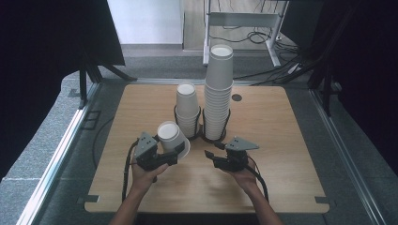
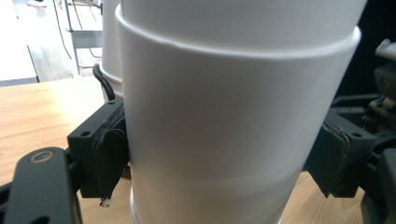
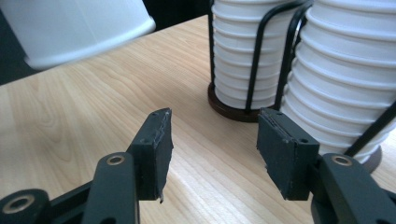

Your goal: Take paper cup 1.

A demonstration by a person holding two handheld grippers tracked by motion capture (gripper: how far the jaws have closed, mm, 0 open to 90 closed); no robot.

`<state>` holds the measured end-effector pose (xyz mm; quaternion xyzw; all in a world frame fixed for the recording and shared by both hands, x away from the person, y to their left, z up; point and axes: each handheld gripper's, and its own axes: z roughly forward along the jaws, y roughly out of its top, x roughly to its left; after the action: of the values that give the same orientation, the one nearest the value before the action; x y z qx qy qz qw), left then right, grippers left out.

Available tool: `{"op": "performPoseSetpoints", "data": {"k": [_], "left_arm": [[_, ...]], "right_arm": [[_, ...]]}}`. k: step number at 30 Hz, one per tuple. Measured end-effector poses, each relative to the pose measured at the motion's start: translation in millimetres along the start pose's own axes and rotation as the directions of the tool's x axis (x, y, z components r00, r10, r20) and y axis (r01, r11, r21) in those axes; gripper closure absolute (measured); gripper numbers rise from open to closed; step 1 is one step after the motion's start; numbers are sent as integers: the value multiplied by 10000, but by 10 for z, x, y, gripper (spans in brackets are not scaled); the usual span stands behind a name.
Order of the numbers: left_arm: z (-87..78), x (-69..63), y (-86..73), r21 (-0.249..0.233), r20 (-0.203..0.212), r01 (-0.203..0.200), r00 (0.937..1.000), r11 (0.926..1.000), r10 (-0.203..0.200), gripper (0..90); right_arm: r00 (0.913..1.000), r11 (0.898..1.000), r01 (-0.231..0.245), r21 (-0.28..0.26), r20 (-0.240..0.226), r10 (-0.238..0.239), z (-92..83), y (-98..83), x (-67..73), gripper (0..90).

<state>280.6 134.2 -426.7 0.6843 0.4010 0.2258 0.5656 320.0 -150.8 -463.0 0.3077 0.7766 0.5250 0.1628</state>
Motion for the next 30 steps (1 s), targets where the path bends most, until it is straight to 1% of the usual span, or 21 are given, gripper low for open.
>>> {"op": "performPoseSetpoints", "data": {"k": [2,4,6,7,10,12,14,15,16,18,19,23,24,26,30], "left_arm": [[10,-26,-42,68,-54,-158,9999,9999,158,172],[30,-45,-84,180,-90,-321,9994,9993,323,172],[40,-54,-103,237,-101,-372,9992,9990,374,172],[56,-73,-144,349,-151,-481,9987,9982,486,172],[79,-90,-195,525,-105,-546,9984,9971,553,171],[81,-93,-205,554,-134,-579,9982,9968,588,171],[80,-101,-260,629,-125,-567,9983,9964,576,172],[86,-103,-290,718,-137,-624,9979,9955,636,171],[86,-103,-290,718,-137,-624,9979,9955,636,171],[109,-109,-339,919,-202,-729,9970,9931,751,171],[123,-113,-361,998,-204,-766,9967,9921,790,172],[194,-171,-442,1413,-171,-1140,9929,9834,1176,171],[210,-191,-459,1520,-117,-1252,9917,9804,1284,172],[226,-216,-478,1595,-9,-1364,9904,9777,1383,172],[258,-266,-515,1742,211,-1450,9894,9740,1435,171]], "right_arm": [[10000,10000,-40,-66,-32,39,-7,-1,13,448],[9997,9998,-175,-100,-145,174,-7,-8,18,447],[9997,9998,-171,-74,-163,170,-3,-11,22,445],[9997,9999,-101,-58,-230,100,-3,-17,34,442],[9996,9999,-44,-126,-281,41,-20,-23,52,433],[9996,9999,-14,-142,-292,10,-34,-25,58,426],[9996,9997,84,-223,-283,-91,-88,-37,67,409],[9995,9995,128,-281,-283,-136,-112,-43,66,406],[9995,9995,128,-281,-283,-136,-112,-43,66,406],[9996,9988,88,-489,-254,-101,-165,-47,59,393],[9995,9975,48,-701,-293,-69,-199,-39,59,376],[9994,9948,102,-1012,-324,-136,-233,-7,100,325],[9994,9943,143,-1052,-310,-177,-237,2,116,311],[9991,9934,215,-1128,-340,-255,-242,11,148,284],[9976,9912,232,-1300,-611,-313,-259,26,192,249]]}}
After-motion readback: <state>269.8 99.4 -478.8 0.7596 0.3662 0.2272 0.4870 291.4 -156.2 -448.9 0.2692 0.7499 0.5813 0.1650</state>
